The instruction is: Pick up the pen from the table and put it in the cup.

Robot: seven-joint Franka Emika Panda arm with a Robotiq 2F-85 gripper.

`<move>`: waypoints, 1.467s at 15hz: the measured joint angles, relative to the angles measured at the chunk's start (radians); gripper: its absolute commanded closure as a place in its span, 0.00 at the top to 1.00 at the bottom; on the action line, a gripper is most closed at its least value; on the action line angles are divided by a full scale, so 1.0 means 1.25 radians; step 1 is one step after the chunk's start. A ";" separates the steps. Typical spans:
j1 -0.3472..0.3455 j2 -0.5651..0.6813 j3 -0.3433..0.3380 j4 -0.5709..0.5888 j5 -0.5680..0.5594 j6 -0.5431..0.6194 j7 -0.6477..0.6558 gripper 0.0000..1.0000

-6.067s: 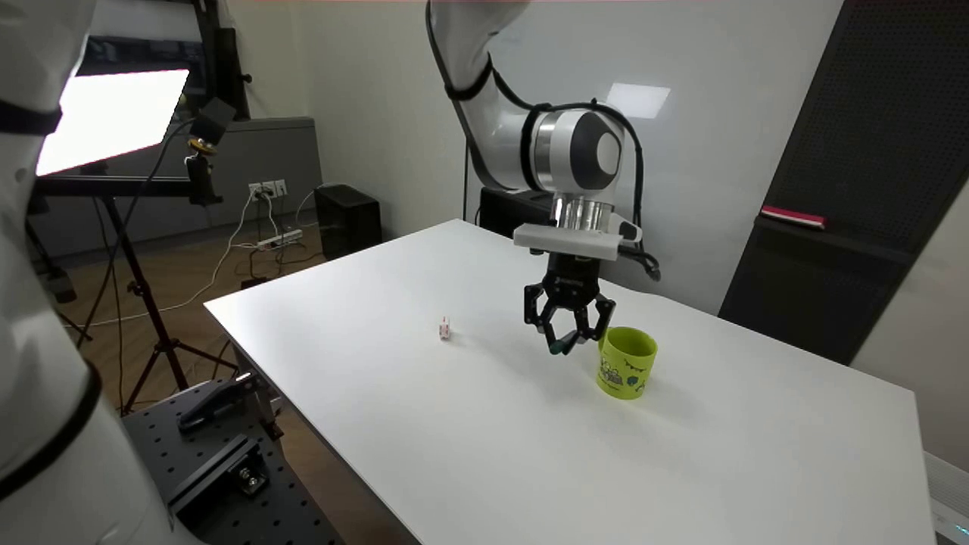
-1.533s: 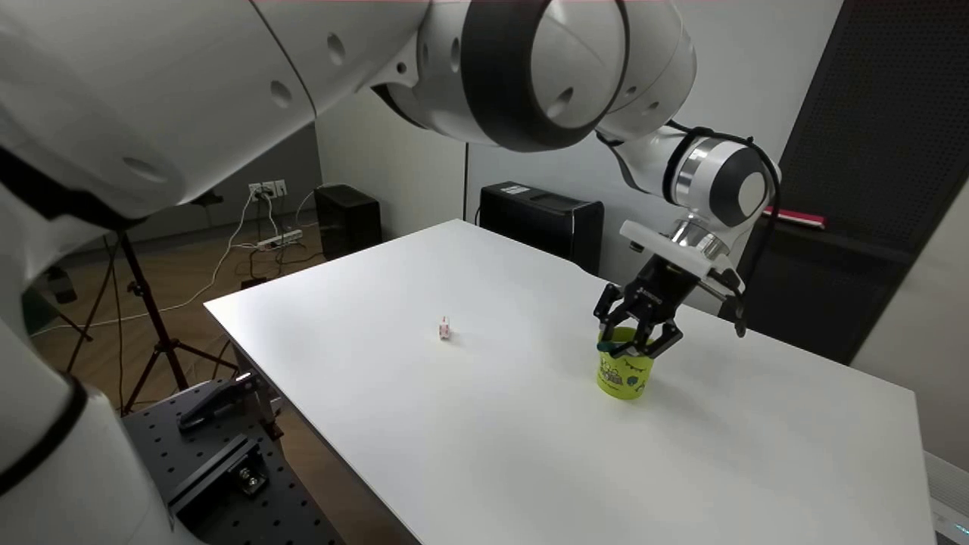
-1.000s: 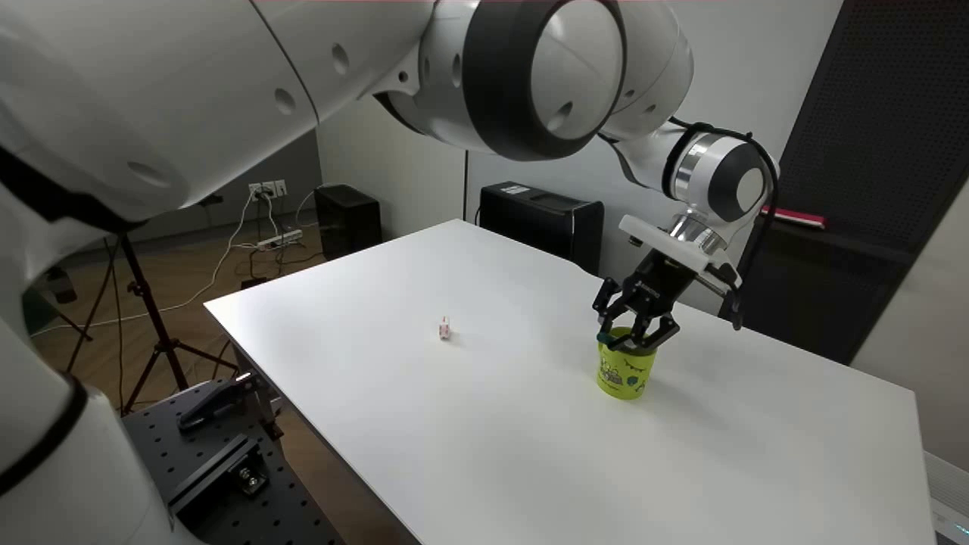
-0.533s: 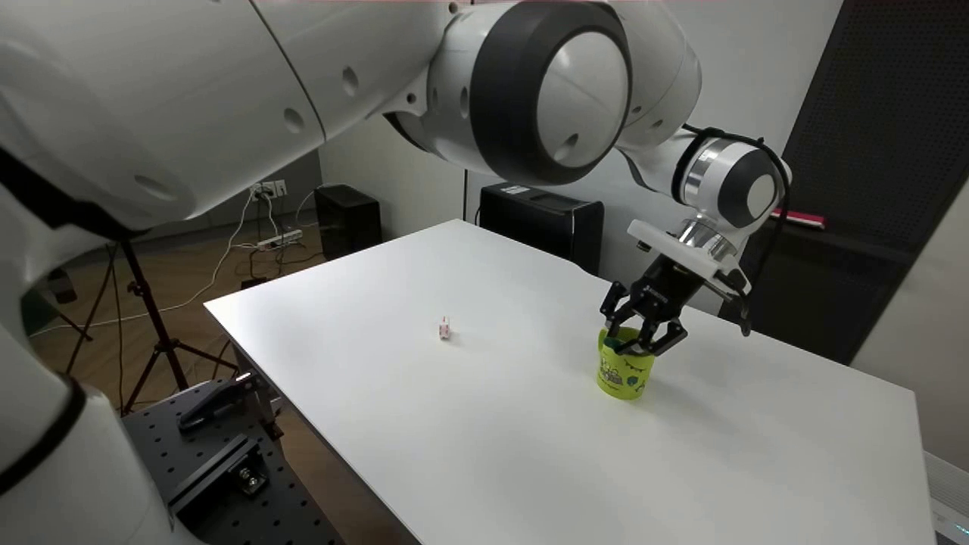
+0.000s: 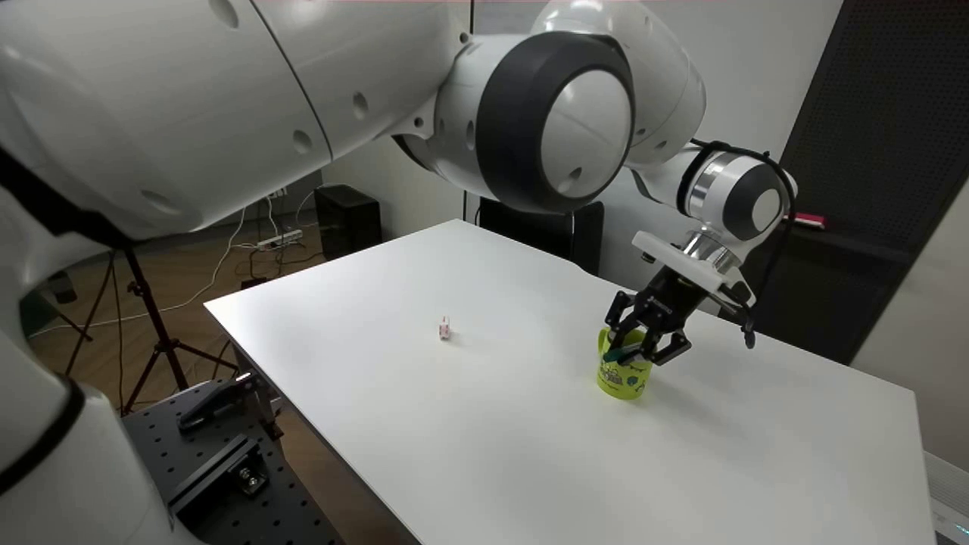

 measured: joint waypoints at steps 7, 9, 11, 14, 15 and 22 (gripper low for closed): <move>0.002 0.000 0.009 0.034 0.018 -0.020 0.000 0.06; 0.002 0.000 0.010 0.048 0.027 -0.030 0.000 0.06; 0.001 0.000 0.010 0.057 0.031 -0.036 0.000 0.50; 0.001 0.000 0.010 0.061 0.031 -0.039 0.000 0.69; 0.001 0.000 0.010 0.061 0.031 -0.039 -0.001 0.77; 0.038 -0.022 0.005 0.059 -0.033 0.027 -0.065 1.00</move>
